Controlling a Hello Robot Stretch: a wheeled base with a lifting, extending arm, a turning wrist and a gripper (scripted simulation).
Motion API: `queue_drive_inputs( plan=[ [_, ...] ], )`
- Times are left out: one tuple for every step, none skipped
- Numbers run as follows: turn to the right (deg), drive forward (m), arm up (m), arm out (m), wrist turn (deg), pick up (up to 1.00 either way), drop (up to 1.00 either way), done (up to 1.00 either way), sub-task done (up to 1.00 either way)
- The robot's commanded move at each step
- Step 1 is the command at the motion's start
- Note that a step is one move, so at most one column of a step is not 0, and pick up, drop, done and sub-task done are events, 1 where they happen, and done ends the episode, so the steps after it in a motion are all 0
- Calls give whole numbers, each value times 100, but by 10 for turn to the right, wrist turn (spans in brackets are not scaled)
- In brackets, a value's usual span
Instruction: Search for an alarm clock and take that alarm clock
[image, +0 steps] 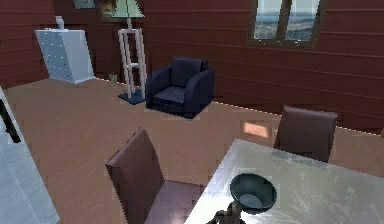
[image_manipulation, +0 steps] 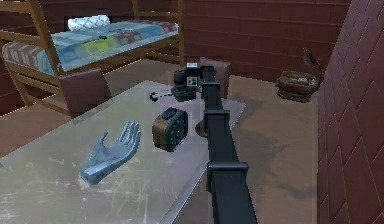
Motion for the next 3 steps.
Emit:
queue_drive_inputs(
  plan=[
    [0,0,-30,0,0,0,0,0,0],
    [0,0,0,0,0,100,0,0,0],
    [0,0,10,0,0,0,0,0,0]
  ],
)
